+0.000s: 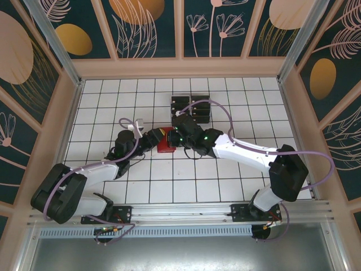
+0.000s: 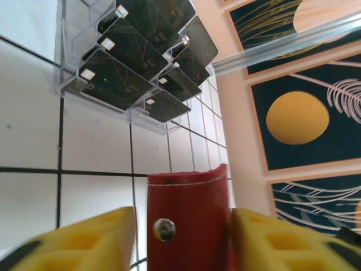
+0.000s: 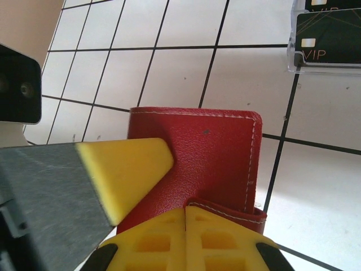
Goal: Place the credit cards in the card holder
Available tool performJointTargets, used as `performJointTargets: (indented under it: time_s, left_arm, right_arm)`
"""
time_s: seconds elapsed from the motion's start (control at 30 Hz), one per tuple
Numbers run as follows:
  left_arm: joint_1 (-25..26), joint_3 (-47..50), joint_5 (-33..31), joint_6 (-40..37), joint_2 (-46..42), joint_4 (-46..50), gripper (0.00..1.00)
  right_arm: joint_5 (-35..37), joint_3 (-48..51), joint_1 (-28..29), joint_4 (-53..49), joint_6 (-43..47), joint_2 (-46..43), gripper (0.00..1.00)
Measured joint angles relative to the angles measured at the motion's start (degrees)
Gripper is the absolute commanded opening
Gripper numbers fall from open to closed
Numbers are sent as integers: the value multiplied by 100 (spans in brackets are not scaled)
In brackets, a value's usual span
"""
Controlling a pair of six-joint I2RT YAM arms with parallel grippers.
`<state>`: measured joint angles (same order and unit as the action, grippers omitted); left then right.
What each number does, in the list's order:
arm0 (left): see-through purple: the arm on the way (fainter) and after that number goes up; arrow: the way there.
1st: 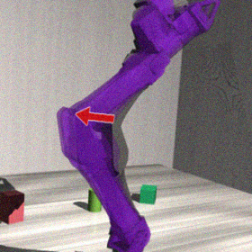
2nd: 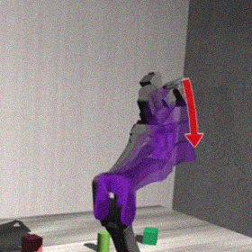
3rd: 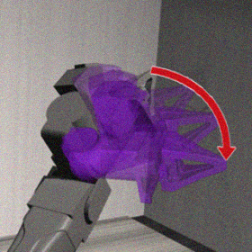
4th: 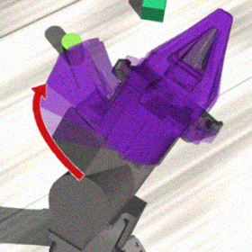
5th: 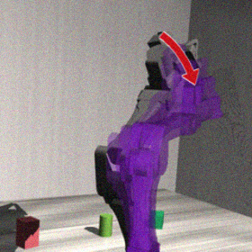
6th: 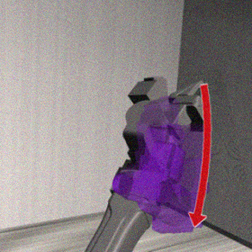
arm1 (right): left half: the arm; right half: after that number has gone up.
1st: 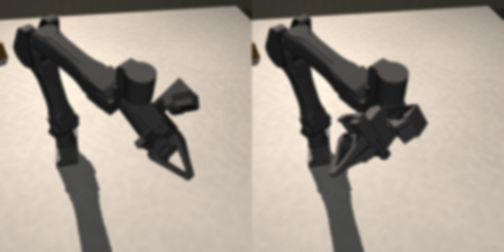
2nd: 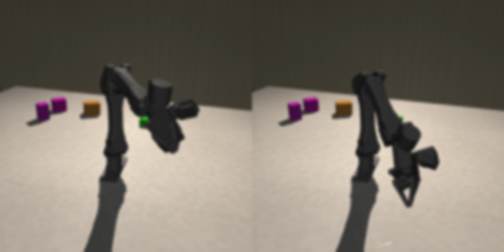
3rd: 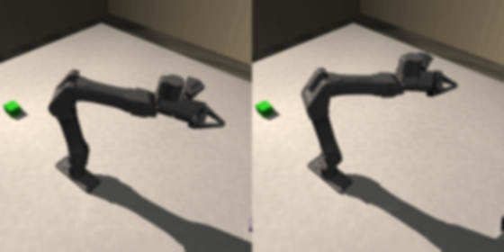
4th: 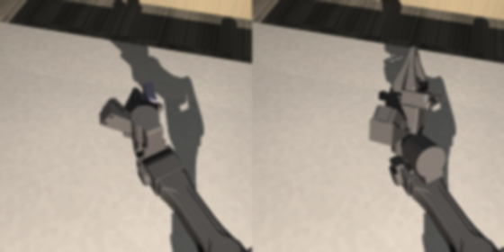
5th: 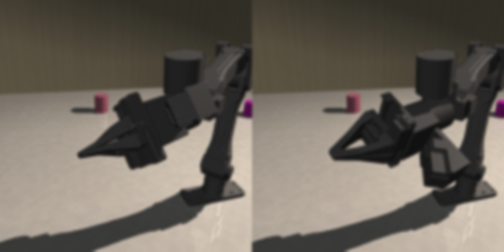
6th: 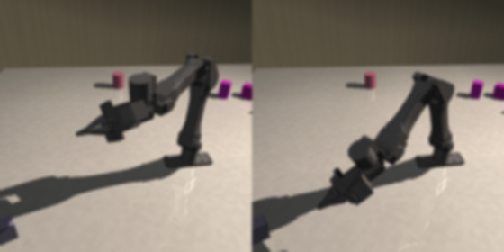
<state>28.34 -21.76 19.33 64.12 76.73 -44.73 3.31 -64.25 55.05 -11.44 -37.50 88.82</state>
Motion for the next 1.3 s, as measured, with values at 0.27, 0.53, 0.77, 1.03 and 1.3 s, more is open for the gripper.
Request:
performJointTargets:
  time_s: [0.27,0.53,0.77,1.03,1.3]
  left_arm:
    - [92,2,-39,-138,225,-133,0]
    - [92,72,-166,-304,234,-175,0]
    - [70,76,-179,-352,258,-179,0]
    - [70,44,-177,-407,258,-175,0]
    - [70,44,-177,-407,258,-175,0]
  right_arm:
    - [-55,968,-197,466,-136,-343,0]
    - [-173,2175,-715,772,-365,-1047,0]
    - [-540,2540,-785,1309,-529,-1058,39]
    - [-748,2695,-824,1720,-748,-1209,45]
    - [-789,2699,-824,1928,-898,-1523,52]
